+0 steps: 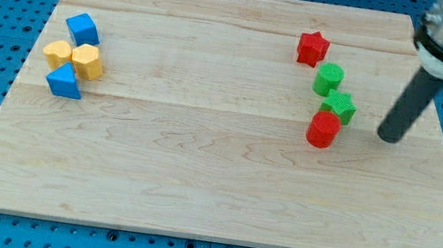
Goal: Move the red circle into the green star
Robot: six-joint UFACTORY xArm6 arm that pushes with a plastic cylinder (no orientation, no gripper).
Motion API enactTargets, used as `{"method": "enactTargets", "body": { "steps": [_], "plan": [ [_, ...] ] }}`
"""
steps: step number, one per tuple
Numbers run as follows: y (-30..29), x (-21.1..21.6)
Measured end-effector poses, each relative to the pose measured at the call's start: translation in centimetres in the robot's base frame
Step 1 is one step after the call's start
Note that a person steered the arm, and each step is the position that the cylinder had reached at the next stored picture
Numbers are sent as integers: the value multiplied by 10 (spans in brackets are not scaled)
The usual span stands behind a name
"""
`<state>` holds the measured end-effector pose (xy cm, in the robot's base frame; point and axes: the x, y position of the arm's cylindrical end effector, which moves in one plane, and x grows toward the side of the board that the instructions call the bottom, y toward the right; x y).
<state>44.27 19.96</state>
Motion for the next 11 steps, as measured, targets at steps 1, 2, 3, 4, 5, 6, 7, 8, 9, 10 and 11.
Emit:
{"method": "enactTargets", "body": {
  "steps": [1,2,3,4,5,6,7,8,9,10,11],
  "plan": [
    [-52,-2],
    [-69,-7],
    [-23,-7],
    [-43,68],
    [-103,50],
    [-98,31],
    [-163,67],
    [-173,-3],
    [-145,-43],
    [-137,-57],
    [-127,-49]
  ]
}}
